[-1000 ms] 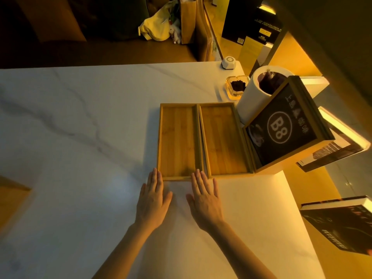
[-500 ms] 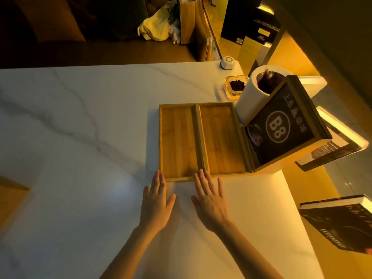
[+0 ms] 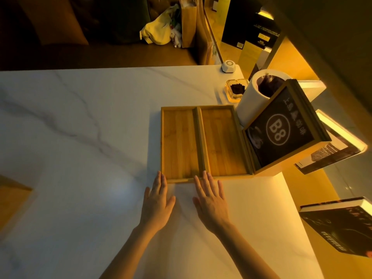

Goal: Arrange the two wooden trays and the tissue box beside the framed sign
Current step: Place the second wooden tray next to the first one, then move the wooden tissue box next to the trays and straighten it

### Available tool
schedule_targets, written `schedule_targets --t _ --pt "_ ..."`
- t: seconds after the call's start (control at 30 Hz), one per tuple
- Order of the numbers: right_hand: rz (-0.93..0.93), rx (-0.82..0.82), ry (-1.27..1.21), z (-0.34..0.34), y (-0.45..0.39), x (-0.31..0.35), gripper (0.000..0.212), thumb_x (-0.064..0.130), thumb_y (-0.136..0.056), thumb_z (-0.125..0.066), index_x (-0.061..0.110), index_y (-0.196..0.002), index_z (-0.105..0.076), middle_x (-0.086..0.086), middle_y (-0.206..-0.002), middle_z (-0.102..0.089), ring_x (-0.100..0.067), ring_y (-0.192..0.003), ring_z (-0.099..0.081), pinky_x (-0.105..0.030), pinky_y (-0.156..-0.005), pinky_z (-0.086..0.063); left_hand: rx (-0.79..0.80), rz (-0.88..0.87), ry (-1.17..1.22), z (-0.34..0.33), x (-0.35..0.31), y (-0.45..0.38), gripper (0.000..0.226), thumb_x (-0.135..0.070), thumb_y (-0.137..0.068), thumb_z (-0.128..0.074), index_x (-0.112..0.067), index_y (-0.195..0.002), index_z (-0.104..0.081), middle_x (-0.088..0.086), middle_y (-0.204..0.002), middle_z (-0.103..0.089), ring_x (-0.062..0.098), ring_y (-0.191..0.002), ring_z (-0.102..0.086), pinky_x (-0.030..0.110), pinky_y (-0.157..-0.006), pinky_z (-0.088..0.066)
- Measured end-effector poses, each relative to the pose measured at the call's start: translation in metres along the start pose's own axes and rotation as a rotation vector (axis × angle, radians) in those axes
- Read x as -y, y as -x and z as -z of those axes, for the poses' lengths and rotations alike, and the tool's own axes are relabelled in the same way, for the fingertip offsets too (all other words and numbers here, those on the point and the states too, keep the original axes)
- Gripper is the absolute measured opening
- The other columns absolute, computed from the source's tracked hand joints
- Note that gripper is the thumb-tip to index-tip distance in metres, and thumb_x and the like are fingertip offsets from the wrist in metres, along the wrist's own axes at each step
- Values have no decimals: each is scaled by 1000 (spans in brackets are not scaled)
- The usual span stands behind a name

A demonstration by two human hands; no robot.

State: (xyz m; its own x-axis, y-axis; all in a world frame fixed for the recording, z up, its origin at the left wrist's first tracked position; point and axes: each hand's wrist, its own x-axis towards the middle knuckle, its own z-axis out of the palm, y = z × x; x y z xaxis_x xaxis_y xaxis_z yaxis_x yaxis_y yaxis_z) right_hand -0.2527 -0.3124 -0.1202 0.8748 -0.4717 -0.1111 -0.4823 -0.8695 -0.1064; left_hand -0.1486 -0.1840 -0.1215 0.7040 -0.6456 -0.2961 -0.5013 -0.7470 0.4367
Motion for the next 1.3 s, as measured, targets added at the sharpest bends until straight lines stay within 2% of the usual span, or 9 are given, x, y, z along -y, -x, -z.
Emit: schedule_targets --t 0.13,0.3,0.5,0.67,0.87,1.0,1.13,1.2,1.3 --pt "-11 38 -15 6 0 2 64 40 -75 -67 18 -132 -46 -11 -139 -49 -28 -132 -28 -47 -116 -17 13 -18 15 6 0 2 72 -39 -89 -40 -13 -141 3 8 -156 1 28 -136 -29 45 -112 -24" --pt "-22 171 -170 30 -3 6 54 36 -98 -24 17 -145 -7 -6 -157 -2 -22 -143 7 -36 -115 4 74 -33 23 21 1 2 69 -35 -90 -41 -12 -141 0 8 -156 1 31 -126 -40 42 -106 -39" --pt "-76 158 -98 52 -13 22 41 29 -98 -34 8 -132 -43 -11 -143 -45 -28 -136 -34 -39 -112 -28 134 -39 103 51 4 0 54 -25 -92 -41 -9 -140 -21 10 -152 -23 27 -136 -30 37 -111 -29" --pt "12 65 -81 81 -27 63 26 24 -96 -40 10 -104 -60 -7 -107 -66 -23 -102 -59 -34 -88 -48 -28 -98 149 96 24 18 29 -26 -91 -44 -6 -103 -60 17 -104 -67 25 -91 -62 27 -76 -47" --pt "95 -66 -24 116 -53 142 27 21 -95 -41 7 -85 -62 -7 -80 -64 -17 -70 -59 -27 -60 -47 -300 -118 23 165 85 45 29 -24 -92 -40 -6 -85 -61 13 -80 -65 21 -66 -55 17 -51 -34" --pt "181 -171 -113 133 -65 209 31 21 -95 -40 5 -83 -64 -9 -77 -65 -19 -70 -59 -31 -64 -50 -518 -80 -3 214 140 71 23 -19 -90 -44 -5 -82 -61 15 -75 -65 31 -64 -59 35 -57 -46" --pt "278 -200 -211 135 -69 276 32 22 -95 -37 4 -92 -64 -12 -87 -67 -26 -82 -59 -38 -71 -50 -650 30 -19 248 208 95 19 -15 -90 -46 -3 -81 -59 11 -61 -57 23 -45 -46 29 -42 -36" --pt "307 -188 -253 131 -69 309 31 22 -95 -37 5 -98 -63 -13 -94 -67 -28 -88 -58 -38 -73 -49 -695 102 -3 259 243 107 20 -16 -90 -44 -2 -90 -59 15 -67 -60 28 -54 -55 33 -50 -43" --pt "336 -130 -324 117 -65 355 32 23 -96 -36 9 -117 -55 -11 -115 -63 -28 -106 -55 -37 -83 -46 -721 183 4 266 290 123 25 -13 -92 -41 1 -107 -55 25 -109 -60 38 -99 -57 44 -81 -49"
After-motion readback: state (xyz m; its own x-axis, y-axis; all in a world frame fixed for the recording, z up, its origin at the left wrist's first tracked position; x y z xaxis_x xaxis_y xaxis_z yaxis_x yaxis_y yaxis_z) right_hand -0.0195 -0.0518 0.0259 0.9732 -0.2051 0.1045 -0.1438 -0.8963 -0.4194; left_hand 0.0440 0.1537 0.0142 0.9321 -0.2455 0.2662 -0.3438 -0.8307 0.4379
